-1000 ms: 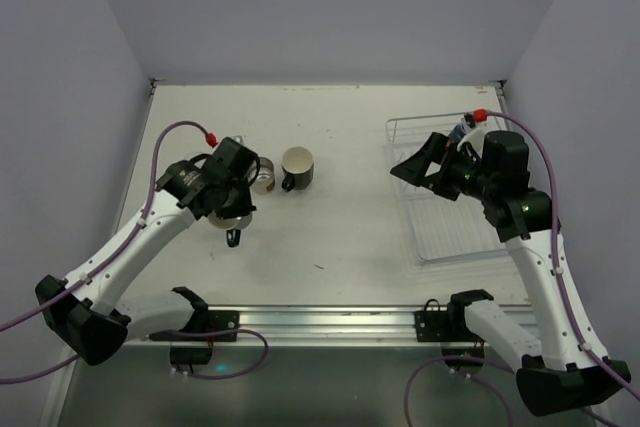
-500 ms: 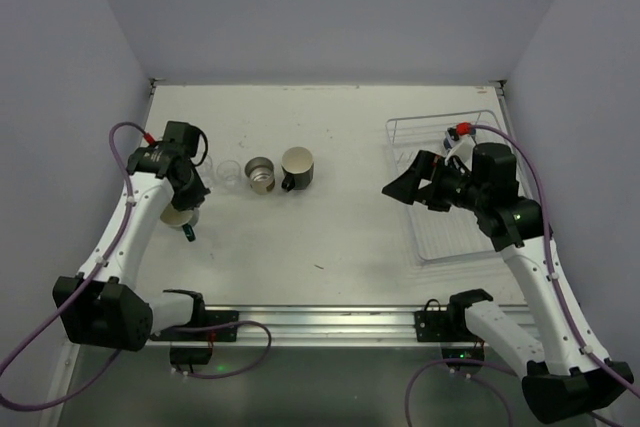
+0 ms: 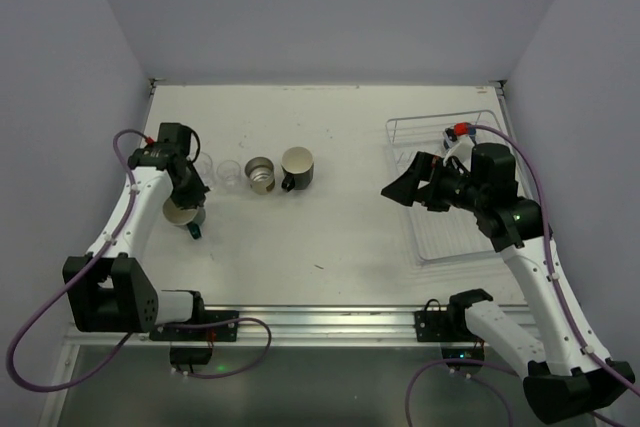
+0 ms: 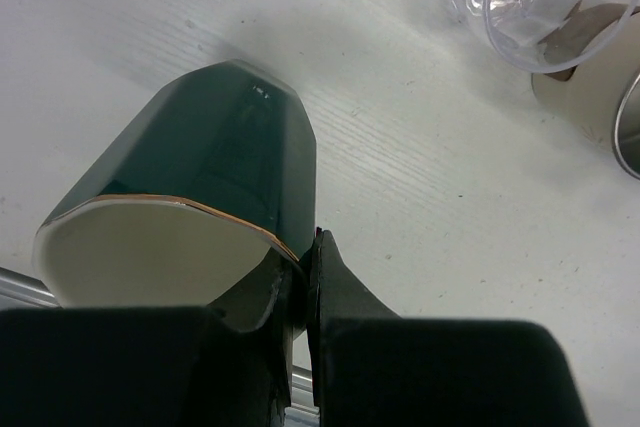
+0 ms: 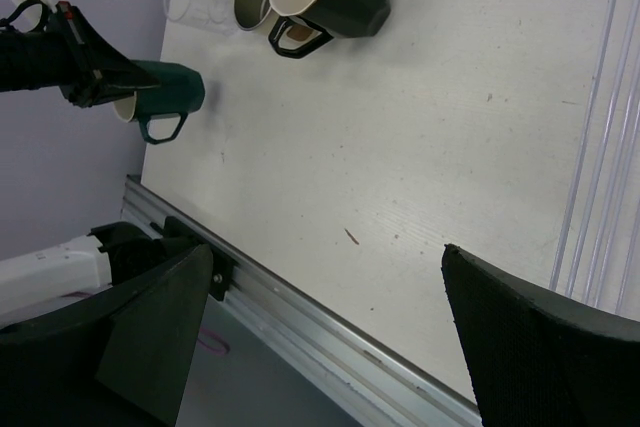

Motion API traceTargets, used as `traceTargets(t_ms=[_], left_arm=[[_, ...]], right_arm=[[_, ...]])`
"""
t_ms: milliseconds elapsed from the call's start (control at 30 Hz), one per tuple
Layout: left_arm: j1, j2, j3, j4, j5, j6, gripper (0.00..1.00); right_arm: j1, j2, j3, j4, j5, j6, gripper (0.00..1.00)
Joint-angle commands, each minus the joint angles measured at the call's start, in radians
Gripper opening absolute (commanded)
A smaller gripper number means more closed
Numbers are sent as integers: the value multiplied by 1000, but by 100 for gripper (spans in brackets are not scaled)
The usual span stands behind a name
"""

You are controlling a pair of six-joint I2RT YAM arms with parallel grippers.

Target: Unload the cups from the dish rack

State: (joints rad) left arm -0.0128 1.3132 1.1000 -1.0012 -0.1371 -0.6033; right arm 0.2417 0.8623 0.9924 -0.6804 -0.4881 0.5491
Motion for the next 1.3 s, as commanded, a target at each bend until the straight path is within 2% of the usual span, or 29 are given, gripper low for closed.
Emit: traceTargets(t_ms=[0,933,1000,1067,1267], left_arm=[[13,-2,-14,75,56,53,0],[42,100,-31,101,83,83,0],[42,101,-37,101,91,82,6],[42,101,-43,102,91,80,17],[40,90,-45,102,99,82,31]], right_arm=[[5,-9,17,18,20,-20,99],[19,10,20,19,25,-29,99],[21,11,22,19,26,-28,99],[21,11,20,19,28,-29,99],[22,10,18,15,39,-31,99]])
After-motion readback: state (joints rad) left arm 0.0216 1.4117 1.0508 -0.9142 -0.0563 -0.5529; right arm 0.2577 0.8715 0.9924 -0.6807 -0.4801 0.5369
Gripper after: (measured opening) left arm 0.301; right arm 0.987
